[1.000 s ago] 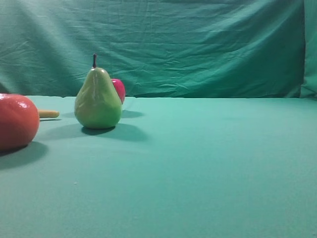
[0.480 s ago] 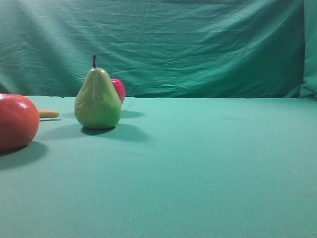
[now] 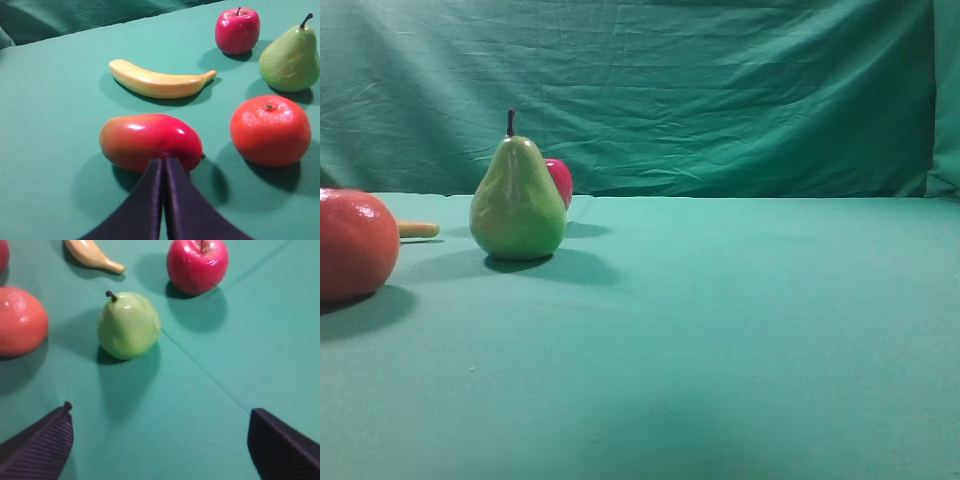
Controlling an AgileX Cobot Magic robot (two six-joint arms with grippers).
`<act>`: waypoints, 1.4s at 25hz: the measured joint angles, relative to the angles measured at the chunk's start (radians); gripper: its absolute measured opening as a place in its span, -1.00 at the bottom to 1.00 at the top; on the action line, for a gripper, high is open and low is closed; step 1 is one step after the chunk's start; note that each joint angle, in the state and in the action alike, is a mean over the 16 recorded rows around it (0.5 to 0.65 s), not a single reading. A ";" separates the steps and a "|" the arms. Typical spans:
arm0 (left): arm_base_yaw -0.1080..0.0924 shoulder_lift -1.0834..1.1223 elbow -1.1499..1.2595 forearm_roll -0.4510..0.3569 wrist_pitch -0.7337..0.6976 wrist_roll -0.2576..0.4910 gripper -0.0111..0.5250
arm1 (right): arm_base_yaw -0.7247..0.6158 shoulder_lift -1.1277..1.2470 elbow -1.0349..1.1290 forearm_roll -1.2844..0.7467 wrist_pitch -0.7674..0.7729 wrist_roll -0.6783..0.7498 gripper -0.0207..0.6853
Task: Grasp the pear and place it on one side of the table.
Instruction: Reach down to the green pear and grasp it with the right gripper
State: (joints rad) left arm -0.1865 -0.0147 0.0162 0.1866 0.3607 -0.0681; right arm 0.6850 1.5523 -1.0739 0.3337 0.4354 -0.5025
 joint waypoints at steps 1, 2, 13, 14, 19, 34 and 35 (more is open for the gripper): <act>0.000 0.000 0.000 0.000 0.000 0.000 -0.96 | 0.009 0.038 -0.035 0.005 0.010 0.000 0.84; 0.000 0.000 0.000 0.000 0.000 0.000 -0.96 | 0.016 0.075 -0.070 0.010 0.020 0.000 0.88; 0.000 0.000 0.000 0.000 0.000 0.000 -0.96 | 0.057 0.414 -0.365 0.043 0.059 -0.002 0.92; 0.000 0.000 0.000 0.000 0.000 0.000 -0.96 | 0.059 0.438 -0.382 0.043 0.059 -0.002 0.89; 0.000 0.000 0.000 0.000 0.000 0.000 -0.96 | 0.059 0.525 -0.441 0.043 0.057 -0.002 0.71; 0.000 0.000 0.000 0.000 0.000 0.000 -0.96 | -0.129 0.303 -0.383 -0.044 0.194 0.100 0.39; 0.000 0.000 0.000 0.000 0.000 0.000 -0.96 | -0.155 0.272 -0.354 -0.055 0.197 0.113 0.39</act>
State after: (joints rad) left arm -0.1865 -0.0147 0.0162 0.1866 0.3607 -0.0681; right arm 0.5301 1.8241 -1.4279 0.2782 0.6328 -0.3894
